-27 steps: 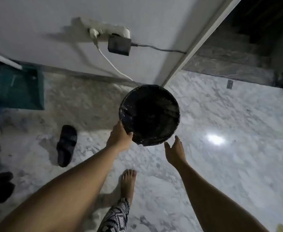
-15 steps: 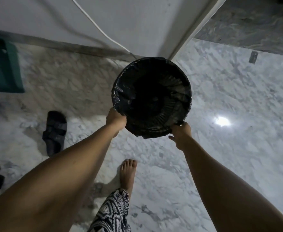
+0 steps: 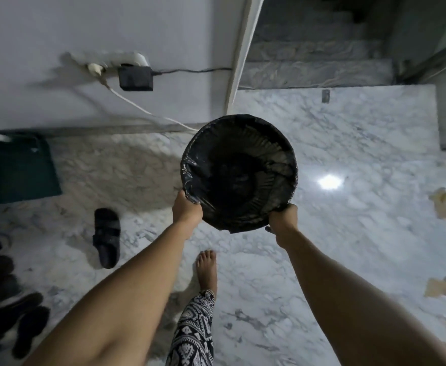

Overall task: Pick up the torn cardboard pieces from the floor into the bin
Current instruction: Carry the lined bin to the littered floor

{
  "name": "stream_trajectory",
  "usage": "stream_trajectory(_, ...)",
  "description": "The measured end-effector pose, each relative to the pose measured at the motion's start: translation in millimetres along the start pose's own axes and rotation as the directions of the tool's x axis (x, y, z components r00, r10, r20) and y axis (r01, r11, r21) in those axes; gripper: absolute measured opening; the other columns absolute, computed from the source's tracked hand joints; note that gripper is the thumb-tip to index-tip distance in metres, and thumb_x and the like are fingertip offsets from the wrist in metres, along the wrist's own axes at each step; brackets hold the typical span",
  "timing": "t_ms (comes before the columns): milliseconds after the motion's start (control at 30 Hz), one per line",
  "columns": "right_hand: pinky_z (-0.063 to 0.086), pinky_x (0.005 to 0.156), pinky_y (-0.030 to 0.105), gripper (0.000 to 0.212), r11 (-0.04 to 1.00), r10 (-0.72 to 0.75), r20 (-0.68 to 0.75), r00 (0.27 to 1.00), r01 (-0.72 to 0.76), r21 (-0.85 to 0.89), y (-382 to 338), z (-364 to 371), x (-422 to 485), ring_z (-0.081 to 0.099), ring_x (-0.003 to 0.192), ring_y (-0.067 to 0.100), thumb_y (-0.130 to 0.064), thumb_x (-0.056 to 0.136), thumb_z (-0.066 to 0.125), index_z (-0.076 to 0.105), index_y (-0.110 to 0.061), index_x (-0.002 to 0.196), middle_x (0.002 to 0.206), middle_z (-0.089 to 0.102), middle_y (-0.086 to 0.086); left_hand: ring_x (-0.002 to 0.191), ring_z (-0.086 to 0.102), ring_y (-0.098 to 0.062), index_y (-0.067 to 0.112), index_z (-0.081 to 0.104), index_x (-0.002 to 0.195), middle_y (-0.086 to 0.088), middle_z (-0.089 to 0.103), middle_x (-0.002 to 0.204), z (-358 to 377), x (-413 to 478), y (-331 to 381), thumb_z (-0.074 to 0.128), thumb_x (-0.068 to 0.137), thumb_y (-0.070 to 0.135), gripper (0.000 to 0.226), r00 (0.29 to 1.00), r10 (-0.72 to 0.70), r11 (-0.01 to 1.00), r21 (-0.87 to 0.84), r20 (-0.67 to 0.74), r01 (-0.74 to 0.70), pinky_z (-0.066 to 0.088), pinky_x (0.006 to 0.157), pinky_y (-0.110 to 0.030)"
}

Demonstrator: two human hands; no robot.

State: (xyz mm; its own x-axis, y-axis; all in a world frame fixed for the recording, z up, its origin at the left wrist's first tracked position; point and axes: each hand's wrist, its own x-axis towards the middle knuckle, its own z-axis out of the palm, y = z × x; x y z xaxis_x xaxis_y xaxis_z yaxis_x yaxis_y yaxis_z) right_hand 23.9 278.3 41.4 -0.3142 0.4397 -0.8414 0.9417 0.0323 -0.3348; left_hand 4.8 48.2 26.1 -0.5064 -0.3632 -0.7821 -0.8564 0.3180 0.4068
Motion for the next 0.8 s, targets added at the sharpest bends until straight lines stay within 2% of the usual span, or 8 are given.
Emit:
stream_trajectory(100,0.06,0.06,0.049,0.033,0.993,-0.034,-0.049,0.998,0.04,0.112,-7,-57,-49,0.059,0.072,0.028,-0.019,0.079,0.046,0.047,-0.01,0.111,0.105,0.064,0.016,0.093,0.066,-0.029,0.028,0.056,0.115,-0.004,0.066,0.111,4,-50,24,0.056,0.085,0.033,0.03,0.998,0.025,0.999,-0.028,0.058,-0.024,0.061,0.076,-0.046)
stream_trajectory(167,0.06,0.065,0.057,0.032,0.977,-0.042,-0.09,0.995,0.06,0.202,-6,-101,-81,0.065,0.084,0.031,-0.02,0.082,0.049,0.044,-0.012,0.113,0.107,0.061,0.012,0.09,0.065,-0.027,0.026,0.056,0.112,-0.003,0.064,0.107,14,-92,49,0.057,0.086,0.032,0.027,0.994,0.076,0.997,-0.025,0.08,-0.074,0.061,0.075,-0.046)
stream_trajectory(300,0.06,0.075,0.057,0.032,0.918,-0.062,-0.147,0.987,0.114,0.38,15,-205,-139,0.062,0.093,0.032,-0.015,0.089,0.052,0.034,-0.018,0.116,0.106,0.053,0.006,0.09,0.065,-0.028,0.037,0.056,0.097,0.0,0.064,0.103,59,-178,87,0.059,0.079,0.035,0.018,0.973,0.15,0.989,-0.035,0.174,-0.146,0.06,0.076,-0.048)
stream_trajectory(467,0.059,0.055,0.053,0.04,0.796,-0.116,-0.198,0.973,0.21,0.567,89,-355,-163,0.063,0.08,0.035,-0.006,0.076,0.051,0.043,-0.008,0.116,0.117,0.058,0.023,0.091,0.066,-0.03,0.028,0.056,0.095,-0.004,0.065,0.1,142,-306,118,0.061,0.075,0.02,0.022,0.909,0.321,0.944,-0.015,0.267,-0.329,0.06,0.077,-0.05)
stream_trajectory(567,0.06,0.056,0.055,0.04,0.691,-0.141,-0.252,0.957,0.277,0.667,136,-440,-185,0.066,0.088,0.035,-0.007,0.075,0.053,0.045,-0.009,0.115,0.114,0.058,0.018,0.087,0.068,-0.03,0.028,0.057,0.093,-0.005,0.067,0.099,202,-374,121,0.058,0.068,0.019,0.027,0.878,0.394,0.912,0.005,0.272,-0.411,0.061,0.072,-0.048)
stream_trajectory(667,0.061,0.059,0.052,0.036,0.621,-0.113,-0.328,0.938,0.325,0.713,185,-519,-213,0.066,0.093,0.032,-0.008,0.081,0.054,0.048,-0.014,0.116,0.108,0.061,0.011,0.092,0.066,-0.031,0.03,0.056,0.101,-0.004,0.066,0.108,264,-470,121,0.054,0.076,0.015,0.029,0.844,0.444,0.886,-0.005,0.302,-0.464,0.061,0.072,-0.048)
stream_trajectory(733,0.062,0.063,0.05,0.033,0.583,-0.045,-0.379,0.925,0.332,0.741,221,-568,-221,0.064,0.094,0.031,-0.007,0.084,0.054,0.05,-0.014,0.116,0.108,0.062,0.01,0.1,0.063,-0.034,0.024,0.055,0.119,-0.005,0.062,0.116,304,-544,119,0.052,0.089,0.009,0.034,0.813,0.472,0.868,-0.016,0.341,-0.497,0.061,0.077,-0.05)
stream_trajectory(800,0.063,0.068,0.047,0.028,0.528,0.035,-0.41,0.912,0.331,0.782,257,-617,-221,0.064,0.093,0.03,-0.006,0.087,0.056,0.053,-0.014,0.114,0.107,0.063,0.009,0.106,0.061,-0.034,0.02,0.053,0.127,-0.006,0.06,0.121,349,-599,118,0.051,0.094,0.008,0.035,0.785,0.494,0.85,-0.017,0.375,-0.527,0.06,0.079,-0.051)
